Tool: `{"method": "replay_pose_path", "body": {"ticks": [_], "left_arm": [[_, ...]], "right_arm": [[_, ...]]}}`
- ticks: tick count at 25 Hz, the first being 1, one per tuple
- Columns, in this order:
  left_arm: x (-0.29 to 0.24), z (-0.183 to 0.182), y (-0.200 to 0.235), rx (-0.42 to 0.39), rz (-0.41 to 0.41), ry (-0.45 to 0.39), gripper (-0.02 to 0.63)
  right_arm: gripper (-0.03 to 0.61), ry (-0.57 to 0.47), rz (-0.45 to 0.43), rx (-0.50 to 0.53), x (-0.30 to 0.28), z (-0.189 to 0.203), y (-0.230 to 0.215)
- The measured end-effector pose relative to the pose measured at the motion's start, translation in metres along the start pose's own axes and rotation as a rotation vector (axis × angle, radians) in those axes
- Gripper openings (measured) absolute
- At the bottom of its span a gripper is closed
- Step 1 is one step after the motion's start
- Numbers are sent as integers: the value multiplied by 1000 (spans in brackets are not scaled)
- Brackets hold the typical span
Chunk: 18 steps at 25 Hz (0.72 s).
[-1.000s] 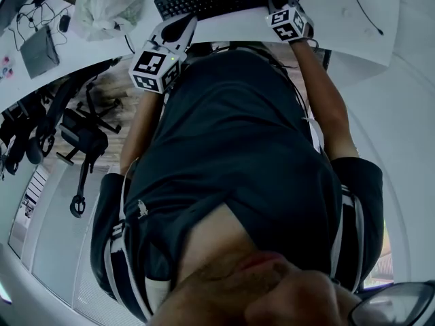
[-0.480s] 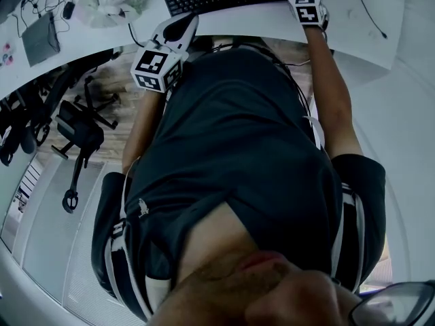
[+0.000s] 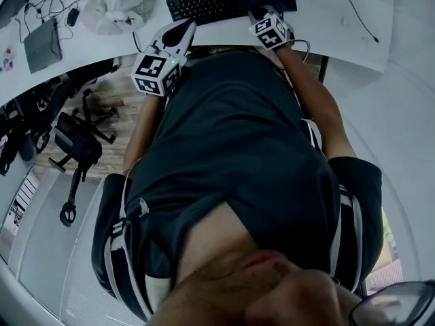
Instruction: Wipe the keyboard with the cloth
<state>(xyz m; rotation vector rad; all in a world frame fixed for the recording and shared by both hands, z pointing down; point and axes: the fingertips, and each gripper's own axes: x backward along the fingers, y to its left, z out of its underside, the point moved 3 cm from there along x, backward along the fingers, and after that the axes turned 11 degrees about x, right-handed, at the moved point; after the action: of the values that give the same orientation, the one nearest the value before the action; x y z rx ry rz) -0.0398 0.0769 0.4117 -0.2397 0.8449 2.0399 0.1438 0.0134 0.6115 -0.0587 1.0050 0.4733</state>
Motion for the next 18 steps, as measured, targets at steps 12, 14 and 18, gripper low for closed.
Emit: {"method": "replay_pose_path", "body": {"ticks": [12, 14, 18], "left_arm": [[42, -23, 56, -21, -43, -33, 5], [51, -29, 69, -18, -59, -45, 6], [68, -46, 96, -31, -87, -77, 5]], "right_arm": [[34, -461, -125, -189, 88, -163, 3], [34, -569, -93, -264, 129, -188, -15], [34, -729, 42, -318, 193, -222, -50]]}}
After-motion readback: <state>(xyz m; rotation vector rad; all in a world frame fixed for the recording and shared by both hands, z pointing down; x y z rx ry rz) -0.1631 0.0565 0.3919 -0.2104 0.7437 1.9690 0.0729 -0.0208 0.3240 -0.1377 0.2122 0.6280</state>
